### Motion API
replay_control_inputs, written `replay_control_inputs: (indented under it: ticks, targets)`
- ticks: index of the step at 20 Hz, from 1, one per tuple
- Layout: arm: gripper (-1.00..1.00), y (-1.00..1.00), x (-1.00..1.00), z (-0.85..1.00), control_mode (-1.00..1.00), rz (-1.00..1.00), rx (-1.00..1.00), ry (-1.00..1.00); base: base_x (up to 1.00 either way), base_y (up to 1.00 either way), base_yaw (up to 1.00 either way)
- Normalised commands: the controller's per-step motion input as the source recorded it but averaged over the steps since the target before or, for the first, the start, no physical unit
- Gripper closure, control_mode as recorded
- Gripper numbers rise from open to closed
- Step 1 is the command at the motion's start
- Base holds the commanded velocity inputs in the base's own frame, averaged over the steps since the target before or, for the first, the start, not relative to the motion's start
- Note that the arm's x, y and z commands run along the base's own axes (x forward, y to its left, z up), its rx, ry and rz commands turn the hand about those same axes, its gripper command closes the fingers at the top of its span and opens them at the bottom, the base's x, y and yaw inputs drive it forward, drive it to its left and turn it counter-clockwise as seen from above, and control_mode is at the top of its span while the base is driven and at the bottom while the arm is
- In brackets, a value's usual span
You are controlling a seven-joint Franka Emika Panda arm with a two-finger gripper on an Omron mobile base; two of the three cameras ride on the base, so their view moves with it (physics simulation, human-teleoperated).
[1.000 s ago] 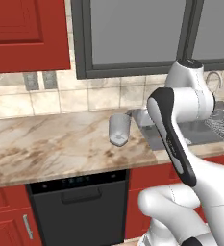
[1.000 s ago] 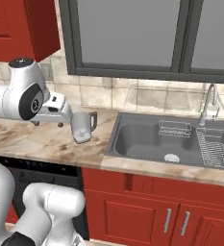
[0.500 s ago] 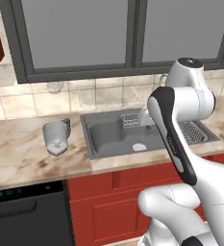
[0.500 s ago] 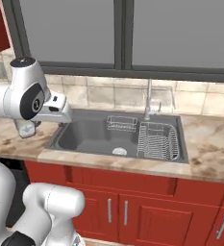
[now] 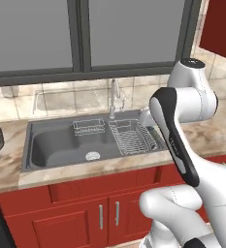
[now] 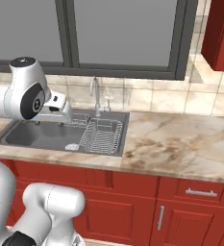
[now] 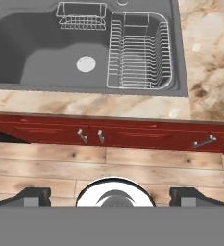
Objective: Turn on the sink faucet and place the jug under the water for a few seconds to fill it up.
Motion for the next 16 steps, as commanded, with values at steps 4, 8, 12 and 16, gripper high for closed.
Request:
replay_control_inputs:
  ticks: [4, 8, 12, 16]
  targets:
    - [-1.00, 0.00, 0.00, 0.00, 1.00, 0.00, 0.00, 0.00, 0.42, -0.72, 0.00]
    - [-1.00, 0.00, 0.00, 0.00, 1.00, 0.00, 0.00, 0.00, 0.32, -0.41, 0.00]
    - [-1.00, 0.00, 0.00, 0.00, 1.00, 0.00, 0.00, 0.00, 0.19, -0.28, 0.00]
    - [-1.00, 0.00, 0.00, 0.00, 1.00, 0.00, 0.00, 0.00, 0.08, -0.36, 0.00]
